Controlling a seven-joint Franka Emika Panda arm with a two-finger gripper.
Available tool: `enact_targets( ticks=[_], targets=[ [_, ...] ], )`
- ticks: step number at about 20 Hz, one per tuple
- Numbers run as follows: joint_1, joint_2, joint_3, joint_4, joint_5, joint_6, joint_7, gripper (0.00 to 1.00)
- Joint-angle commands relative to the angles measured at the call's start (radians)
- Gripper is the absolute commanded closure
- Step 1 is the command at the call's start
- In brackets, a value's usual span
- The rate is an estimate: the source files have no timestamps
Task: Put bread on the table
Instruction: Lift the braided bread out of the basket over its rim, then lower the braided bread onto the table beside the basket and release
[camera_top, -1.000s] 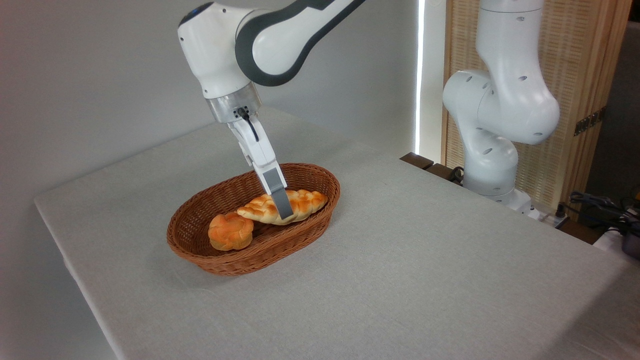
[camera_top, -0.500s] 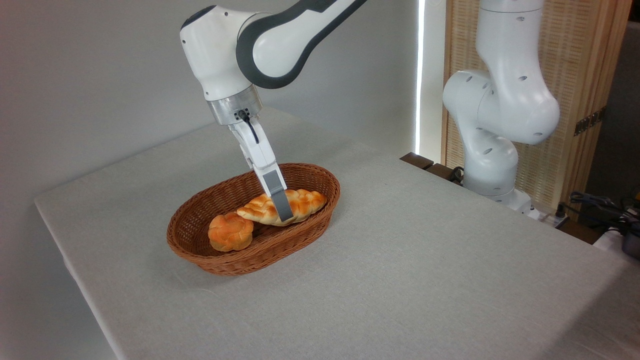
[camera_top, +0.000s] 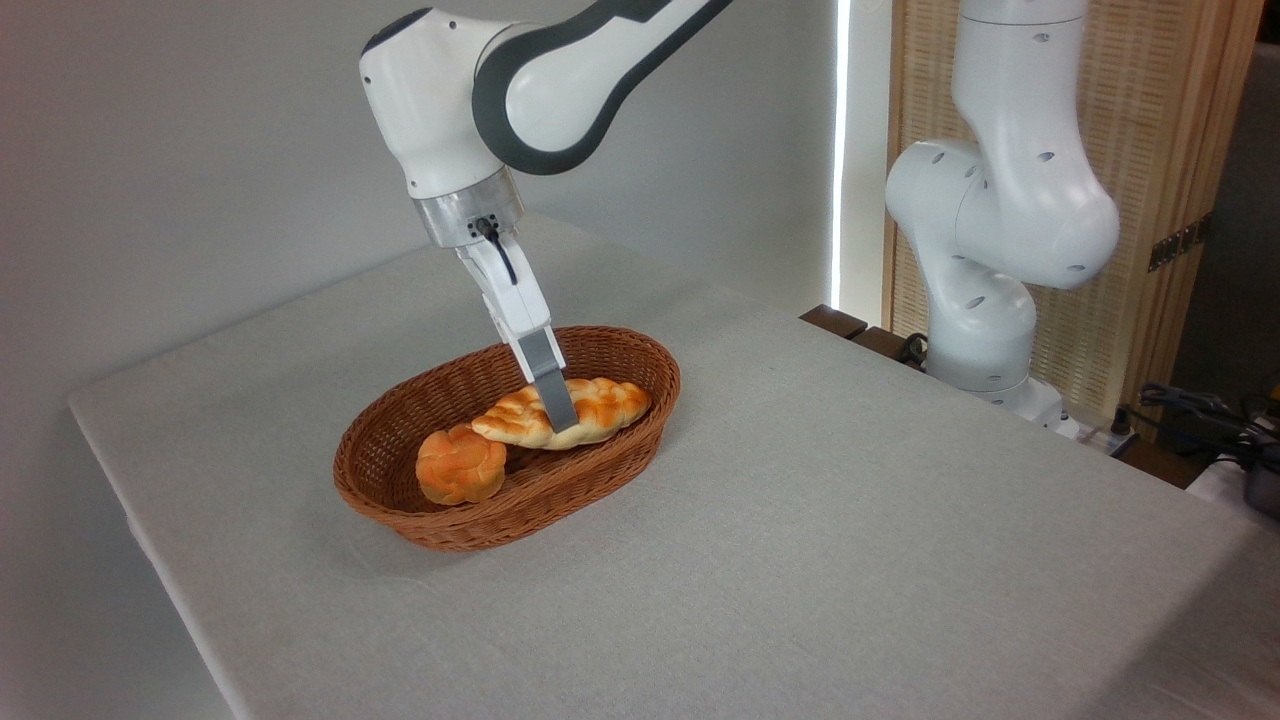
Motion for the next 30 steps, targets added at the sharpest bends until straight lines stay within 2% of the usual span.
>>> enact_targets(
  ticks=[1,4,9,13,14,16,18,21,23,25,27,28,30],
  targets=[
    [0.013,-0.017,0.009,0.079,0.014,-0.123,-0.004,0.64],
    [0.014,-0.017,0.053,0.155,0.013,-0.251,0.004,0.63],
    [0.014,-0.017,0.153,0.261,-0.016,-0.263,0.009,0.6],
    [0.014,-0.017,0.293,0.326,-0.007,-0.26,0.111,0.59],
    [0.014,-0.01,0.332,0.324,0.011,-0.236,0.125,0.59],
    [0.016,0.019,0.354,0.323,0.072,-0.17,0.127,0.59],
    [0.022,0.058,0.376,0.321,0.09,-0.109,0.127,0.58],
    [0.023,0.142,0.368,0.311,0.093,-0.008,0.127,0.45],
    [0.023,0.18,0.35,0.309,0.093,0.028,0.122,0.43],
    [0.023,0.188,0.337,0.305,0.094,0.03,0.124,0.15],
    [0.023,0.19,0.336,0.303,0.112,0.031,0.125,0.03],
    [0.023,0.196,0.334,0.3,0.123,0.031,0.124,0.0],
    [0.023,0.204,0.321,0.295,0.129,0.031,0.125,0.0]
  ],
)
